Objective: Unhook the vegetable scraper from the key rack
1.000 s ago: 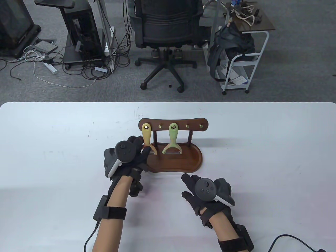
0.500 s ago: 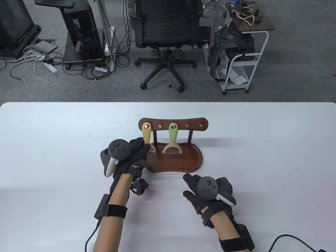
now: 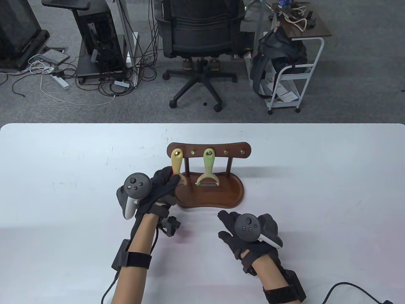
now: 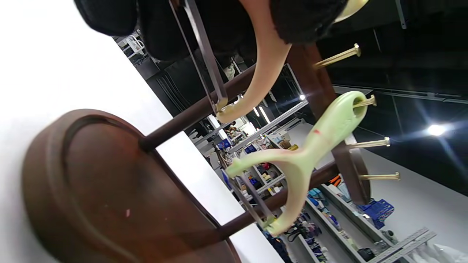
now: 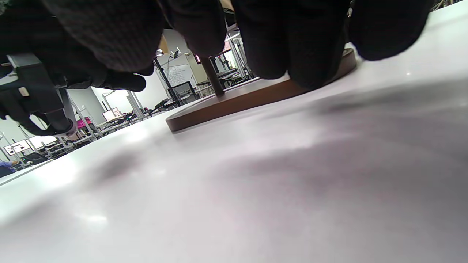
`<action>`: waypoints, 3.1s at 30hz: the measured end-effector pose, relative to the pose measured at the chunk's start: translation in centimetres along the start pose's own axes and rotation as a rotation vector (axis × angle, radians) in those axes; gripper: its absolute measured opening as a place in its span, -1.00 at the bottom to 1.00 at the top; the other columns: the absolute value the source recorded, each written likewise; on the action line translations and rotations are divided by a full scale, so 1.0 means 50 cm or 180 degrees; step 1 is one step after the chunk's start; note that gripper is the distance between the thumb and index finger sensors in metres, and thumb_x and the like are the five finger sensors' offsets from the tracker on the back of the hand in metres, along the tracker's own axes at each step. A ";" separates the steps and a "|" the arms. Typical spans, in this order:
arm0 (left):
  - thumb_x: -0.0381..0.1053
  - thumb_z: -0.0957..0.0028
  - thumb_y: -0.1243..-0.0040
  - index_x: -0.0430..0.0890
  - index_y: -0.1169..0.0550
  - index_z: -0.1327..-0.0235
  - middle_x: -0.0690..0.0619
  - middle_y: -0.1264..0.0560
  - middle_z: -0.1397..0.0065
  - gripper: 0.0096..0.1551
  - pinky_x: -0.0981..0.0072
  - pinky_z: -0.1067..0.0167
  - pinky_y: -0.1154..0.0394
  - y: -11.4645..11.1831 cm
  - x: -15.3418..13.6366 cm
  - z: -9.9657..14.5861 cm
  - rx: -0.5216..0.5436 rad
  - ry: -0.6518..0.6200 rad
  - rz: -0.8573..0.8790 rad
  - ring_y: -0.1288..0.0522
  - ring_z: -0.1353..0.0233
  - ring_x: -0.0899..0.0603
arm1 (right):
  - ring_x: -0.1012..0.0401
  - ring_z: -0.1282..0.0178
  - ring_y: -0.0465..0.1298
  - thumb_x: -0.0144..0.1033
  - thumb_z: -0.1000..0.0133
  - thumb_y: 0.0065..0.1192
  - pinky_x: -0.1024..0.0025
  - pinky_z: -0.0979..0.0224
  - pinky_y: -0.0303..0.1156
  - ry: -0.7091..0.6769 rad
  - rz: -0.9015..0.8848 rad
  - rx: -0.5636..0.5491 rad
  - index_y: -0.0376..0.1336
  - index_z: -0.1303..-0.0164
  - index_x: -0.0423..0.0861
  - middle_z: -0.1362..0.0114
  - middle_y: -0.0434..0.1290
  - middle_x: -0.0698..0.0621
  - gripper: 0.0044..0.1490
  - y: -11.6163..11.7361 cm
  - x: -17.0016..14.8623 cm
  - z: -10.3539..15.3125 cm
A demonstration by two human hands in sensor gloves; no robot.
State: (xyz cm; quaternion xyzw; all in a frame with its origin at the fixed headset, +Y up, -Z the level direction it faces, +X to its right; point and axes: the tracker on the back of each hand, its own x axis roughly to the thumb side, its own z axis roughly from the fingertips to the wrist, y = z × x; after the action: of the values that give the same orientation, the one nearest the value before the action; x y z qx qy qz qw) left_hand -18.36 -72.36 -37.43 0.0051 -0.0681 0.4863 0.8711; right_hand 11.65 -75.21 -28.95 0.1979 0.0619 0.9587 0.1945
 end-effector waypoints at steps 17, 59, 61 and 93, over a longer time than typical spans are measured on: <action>0.10 -0.16 -0.09 -0.19 -0.48 -0.34 -0.07 -0.51 -0.20 -0.42 -0.38 -0.28 -0.35 -0.031 0.028 0.095 -0.0098 -0.0060 -0.0105 -0.52 -0.22 -0.28 | -0.21 -0.35 0.43 0.08 0.00 0.18 -0.26 -0.27 0.33 -0.0271 0.0016 -0.0040 0.11 -0.54 -0.04 -0.47 0.32 -0.30 -0.10 0.001 0.039 0.003; 0.13 -0.10 -0.20 -0.31 -0.63 -0.14 -0.07 -0.54 0.02 -0.39 -0.36 -0.17 -0.36 -0.086 -0.023 0.178 -0.1288 0.0713 -0.1189 -0.52 -0.02 -0.26 | -0.21 -0.35 0.44 0.07 -0.01 0.19 -0.26 -0.26 0.32 -0.0216 -0.0183 -0.0152 0.15 -0.52 -0.07 -0.46 0.33 -0.30 -0.12 -0.012 0.021 0.013; 0.13 -0.11 -0.20 -0.30 -0.63 -0.14 -0.06 -0.54 0.02 -0.40 -0.35 -0.17 -0.36 -0.084 -0.025 0.179 -0.1298 0.0827 -0.1208 -0.52 -0.02 -0.25 | -0.22 -0.35 0.43 0.07 0.00 0.19 -0.26 -0.27 0.32 -0.0214 -0.0187 -0.0166 0.14 -0.52 -0.07 -0.47 0.32 -0.30 -0.11 -0.013 0.020 0.014; 0.21 -0.06 -0.07 -0.23 -0.64 -0.12 0.00 -0.58 0.03 -0.35 -0.28 -0.15 -0.44 -0.138 0.013 0.174 -0.1580 0.0024 -0.2984 -0.59 0.00 -0.20 | -0.21 -0.35 0.43 0.08 -0.01 0.18 -0.26 -0.26 0.32 -0.0180 -0.0208 -0.0160 0.15 -0.51 -0.08 -0.47 0.32 -0.30 -0.12 -0.019 0.019 0.017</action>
State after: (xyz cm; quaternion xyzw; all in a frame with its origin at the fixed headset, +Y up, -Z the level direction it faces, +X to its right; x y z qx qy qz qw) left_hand -13.19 -76.11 -28.31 -0.1732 -0.1684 0.0139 0.9703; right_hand 11.53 -73.95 -28.01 0.2178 0.0388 0.9472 0.2323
